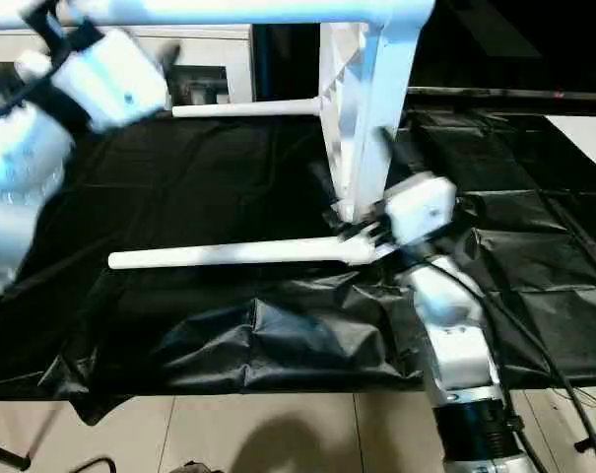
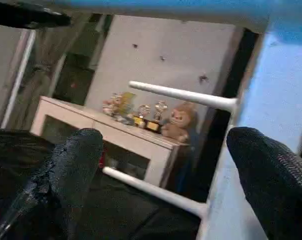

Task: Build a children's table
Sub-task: Flip table

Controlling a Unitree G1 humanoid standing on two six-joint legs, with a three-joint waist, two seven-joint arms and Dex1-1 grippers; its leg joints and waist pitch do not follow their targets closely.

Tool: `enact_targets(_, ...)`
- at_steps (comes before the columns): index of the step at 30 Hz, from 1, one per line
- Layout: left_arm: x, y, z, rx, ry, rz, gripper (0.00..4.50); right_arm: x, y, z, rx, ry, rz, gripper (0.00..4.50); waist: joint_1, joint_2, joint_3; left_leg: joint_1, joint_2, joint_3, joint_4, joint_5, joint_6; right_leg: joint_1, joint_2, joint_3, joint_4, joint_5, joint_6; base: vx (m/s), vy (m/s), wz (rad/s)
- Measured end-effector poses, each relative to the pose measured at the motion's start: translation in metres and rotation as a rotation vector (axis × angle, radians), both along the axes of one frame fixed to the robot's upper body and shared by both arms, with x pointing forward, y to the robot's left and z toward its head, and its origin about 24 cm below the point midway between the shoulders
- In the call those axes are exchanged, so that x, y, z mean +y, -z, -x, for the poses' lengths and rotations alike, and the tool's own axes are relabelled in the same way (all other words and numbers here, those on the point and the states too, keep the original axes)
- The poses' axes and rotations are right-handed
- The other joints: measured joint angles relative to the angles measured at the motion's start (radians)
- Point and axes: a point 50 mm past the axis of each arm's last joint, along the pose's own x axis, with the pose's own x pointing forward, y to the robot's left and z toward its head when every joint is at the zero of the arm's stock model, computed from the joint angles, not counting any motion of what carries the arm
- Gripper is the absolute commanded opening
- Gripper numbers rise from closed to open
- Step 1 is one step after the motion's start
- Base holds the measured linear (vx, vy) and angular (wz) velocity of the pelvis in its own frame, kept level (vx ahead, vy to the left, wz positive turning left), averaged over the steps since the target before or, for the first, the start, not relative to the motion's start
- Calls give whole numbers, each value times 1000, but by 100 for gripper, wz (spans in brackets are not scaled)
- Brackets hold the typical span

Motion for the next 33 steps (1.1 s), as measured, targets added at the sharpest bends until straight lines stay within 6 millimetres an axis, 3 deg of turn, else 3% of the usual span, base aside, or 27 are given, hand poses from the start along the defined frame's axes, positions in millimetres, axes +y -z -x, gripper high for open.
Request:
enact_targets(4, 5, -3, -7, 1, -41, -7, 450, 18, 2, 7, 37, -149, 28, 439, 1, 0, 0, 0, 0, -1, 0, 0, 0, 0, 0, 0, 0, 0, 0, 0, 0, 0)
enact_targets(10, 10, -6, -13, -7, -77, -27, 450, 30, 11, 14, 116, -265, 66, 439, 2, 0, 1, -1, 0, -1, 0, 0, 0, 0, 0, -1, -1, 0, 0, 0, 0, 0)
enact_targets(13, 10, -8, -16, 2, -80, -30, 416, 33, 12, 15, 120, -279, 68, 443, 3, 0, 1, -1, 0, -1, 0, 0, 0, 0, 0, -1, -1, 0, 0, 0, 0, 0)
enact_targets(16, 10, -9, -15, 4, -72, -35, 413, 35, 11, 16, 118, -285, 62, 443, 5, 1, 1, -1, 0, -1, -1, 0, 0, 0, 0, -1, -1, 0, 0, 0, 0, 0)
enact_targets(18, 9, -8, -15, 19, -61, -37, 374, 38, 10, 18, 112, -297, 60, 443, 5, 1, 1, -1, 0, -1, -1, 0, 0, 0, 0, -1, -1, 0, 0, 0, 0, 0)
enact_targets(22, 8, -7, -15, 54, -35, -47, 368, 41, 13, 20, 122, -304, 50, 443, 8, 2, 1, -1, 0, -1, -1, 0, 0, 0, 0, -1, -1, 0, 0, 0, 0, 0)
enact_targets(24, 8, -6, -15, 73, -35, -55, 332, 42, 17, 23, 139, -307, 35, 443, 10, 2, 2, -1, 0, -1, -1, 0, 0, -1, 0, -1, -1, 0, 0, 0, 0, 0)
enact_targets(33, 18, -13, -12, 86, -88, -109, 266, 55, 18, 26, 139, -346, -4, 443, 28, 12, 7, -1, 0, -2, -4, 0, 0, -1, 0, -1, -1, 0, -1, 0, 0, 0)
